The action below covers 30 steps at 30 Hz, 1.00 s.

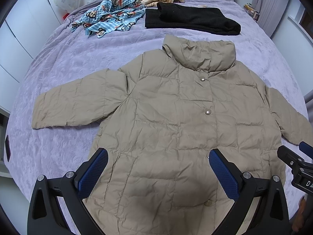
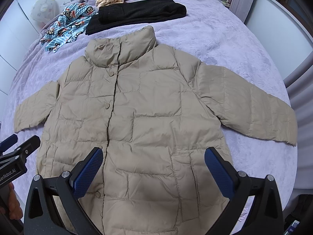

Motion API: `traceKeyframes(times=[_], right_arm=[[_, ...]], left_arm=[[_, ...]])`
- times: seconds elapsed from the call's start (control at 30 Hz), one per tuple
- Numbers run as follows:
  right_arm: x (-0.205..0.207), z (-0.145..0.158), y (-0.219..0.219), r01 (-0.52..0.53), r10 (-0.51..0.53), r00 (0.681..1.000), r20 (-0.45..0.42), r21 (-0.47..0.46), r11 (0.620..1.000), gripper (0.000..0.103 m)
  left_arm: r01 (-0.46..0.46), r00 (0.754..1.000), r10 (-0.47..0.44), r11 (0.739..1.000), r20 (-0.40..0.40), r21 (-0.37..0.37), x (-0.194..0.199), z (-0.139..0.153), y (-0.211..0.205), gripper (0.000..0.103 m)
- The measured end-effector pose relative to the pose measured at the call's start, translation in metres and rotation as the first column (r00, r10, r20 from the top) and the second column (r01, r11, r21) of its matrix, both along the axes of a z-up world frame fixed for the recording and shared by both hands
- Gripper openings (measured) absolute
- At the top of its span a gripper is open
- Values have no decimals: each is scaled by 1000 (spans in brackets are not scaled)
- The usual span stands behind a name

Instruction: Fold large clothes

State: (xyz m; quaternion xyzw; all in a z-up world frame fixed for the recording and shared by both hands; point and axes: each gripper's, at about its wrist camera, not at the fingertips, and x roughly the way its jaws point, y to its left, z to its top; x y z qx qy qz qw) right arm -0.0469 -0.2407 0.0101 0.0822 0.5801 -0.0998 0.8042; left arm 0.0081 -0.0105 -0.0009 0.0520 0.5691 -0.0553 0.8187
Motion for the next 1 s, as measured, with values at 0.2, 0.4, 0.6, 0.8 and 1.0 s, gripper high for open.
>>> traceKeyframes(times=[0.2,0.4,0.6,0.8,1.0], right_arm=[[0,0,0,0,0,1000,-1,1,1000,103],[0,-1,-1,1,-1,1000,-1,1,1000,103],[-1,-2,-1,4,-4,1000,-3,2,1000,103],[0,-4,-2,5,-4,1000,-3,3,1000,103],[0,-5,-3,4,-4,1000,-3,4,1000,103]], left_arm=[[0,1000,0,1000,0,1,0,-1,-1,103],[1,1000,-1,1000,-4,4,1,-3,0,103],[2,1000,-2,1000,-7,8,1,-4,1,103],[2,1000,-2,1000,-7,9,1,-3,-1,103],[2,1000,-2,1000,-7,9,1,-3,-1,103]])
